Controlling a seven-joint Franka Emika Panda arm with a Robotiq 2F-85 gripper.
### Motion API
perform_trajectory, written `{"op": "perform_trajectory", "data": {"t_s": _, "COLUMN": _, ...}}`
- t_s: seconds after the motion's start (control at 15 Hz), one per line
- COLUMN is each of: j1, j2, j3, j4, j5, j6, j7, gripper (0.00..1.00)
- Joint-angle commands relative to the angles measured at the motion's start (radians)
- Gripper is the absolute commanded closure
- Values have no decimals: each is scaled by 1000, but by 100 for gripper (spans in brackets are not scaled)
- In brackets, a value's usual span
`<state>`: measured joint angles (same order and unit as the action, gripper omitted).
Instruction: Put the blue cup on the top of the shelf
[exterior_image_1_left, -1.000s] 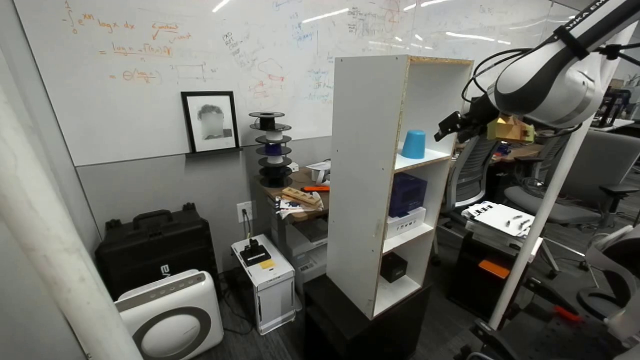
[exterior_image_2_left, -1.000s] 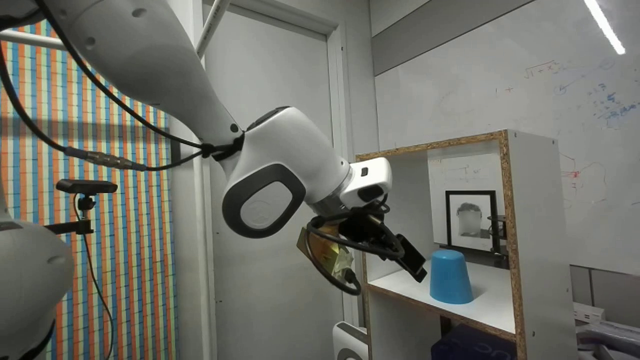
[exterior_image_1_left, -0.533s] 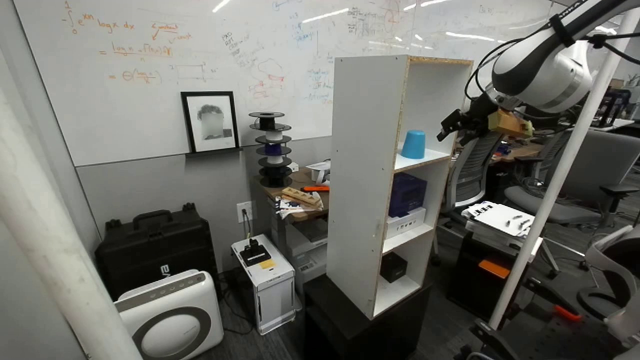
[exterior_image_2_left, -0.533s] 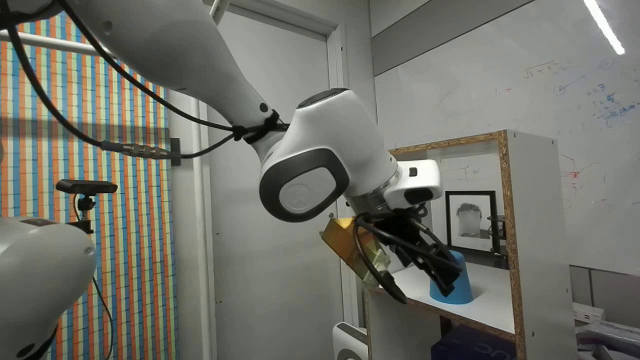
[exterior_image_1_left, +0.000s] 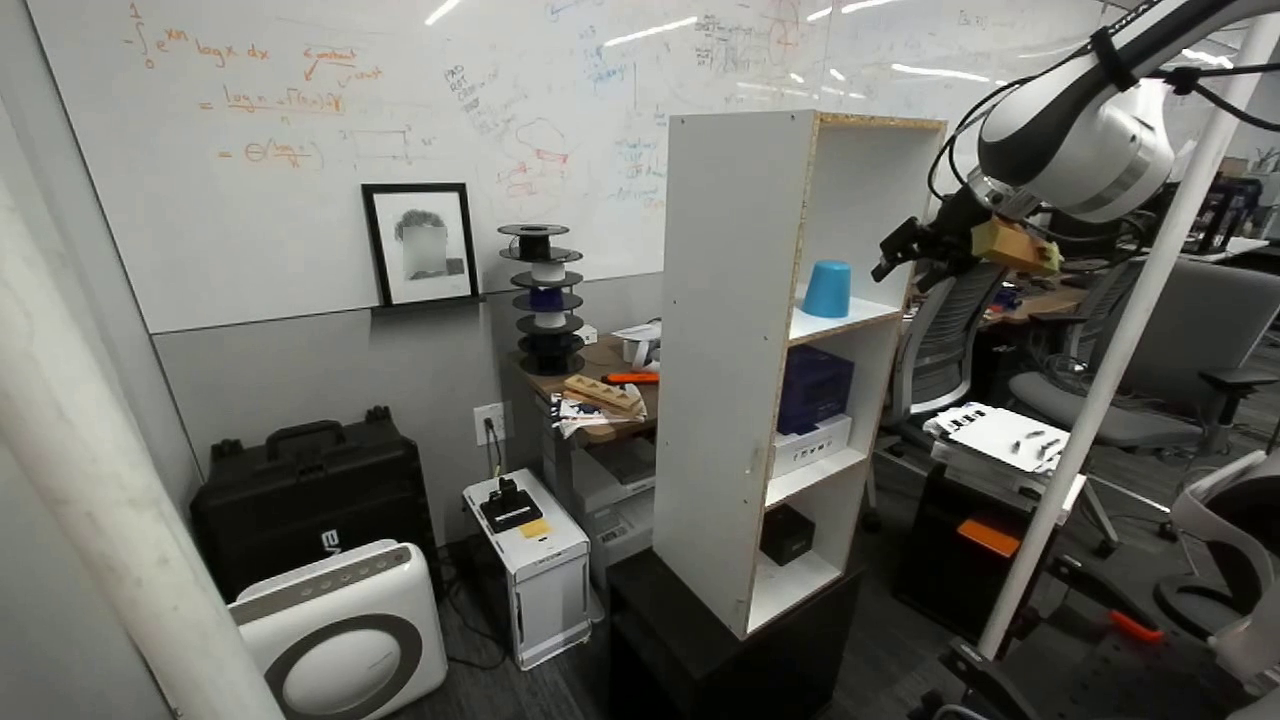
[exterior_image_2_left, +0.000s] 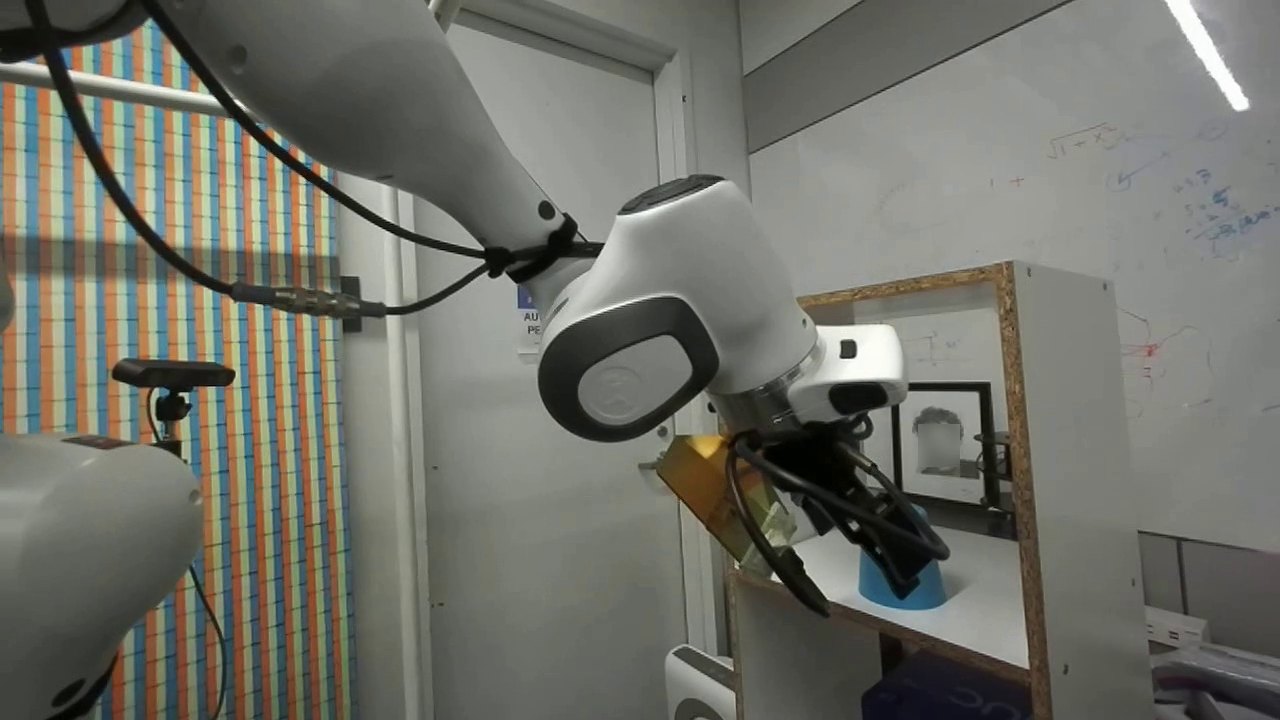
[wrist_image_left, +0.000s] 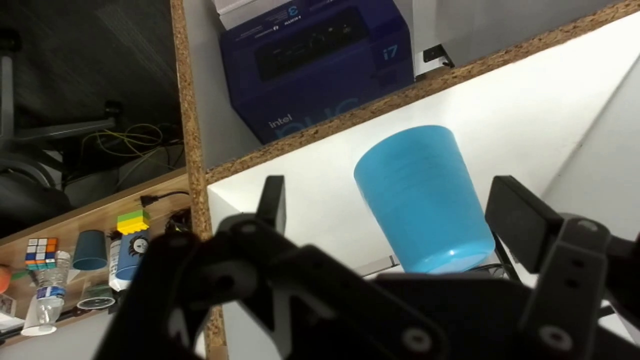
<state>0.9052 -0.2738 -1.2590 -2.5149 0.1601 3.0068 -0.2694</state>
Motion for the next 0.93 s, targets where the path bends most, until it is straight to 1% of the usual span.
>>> {"op": "perform_trajectory", "data": {"t_s": 0.0, "j1": -1, "j2": 0, "j3": 0, "j4": 0, "j5": 0, "j6": 0, "j7": 0, "gripper": 0}}
{"op": "perform_trajectory", "data": {"t_s": 0.13, "j1": -1, "j2": 0, "j3": 1, "j4": 0, "j5": 0, "j6": 0, "j7": 0, "gripper": 0}}
{"op": "perform_trajectory", "data": {"t_s": 0.2, "j1": 24, "j2": -40, "j3": -9, "j4": -6, "j5": -10, "j6": 22, "j7": -40, "gripper": 0}}
{"op": "perform_trajectory", "data": {"t_s": 0.33, "j1": 70, "j2": -64, "j3": -29, "j4": -6, "j5": -17, "j6": 54, "j7": -91, "gripper": 0}}
{"op": "perform_trajectory", "data": {"t_s": 0.4, "j1": 99, "j2": -86, "j3": -42, "j4": -2, "j5": -25, "j6": 46, "j7": -129, "gripper": 0}}
{"op": "perform_trajectory", "data": {"t_s": 0.6, "j1": 195, "j2": -126, "j3": -103, "j4": 23, "j5": -31, "j6": 48, "j7": -216, "gripper": 0}}
{"op": "perform_trajectory", "data": {"t_s": 0.87, "j1": 324, "j2": -153, "j3": -222, "j4": 76, "j5": -34, "j6": 55, "j7": -296, "gripper": 0}}
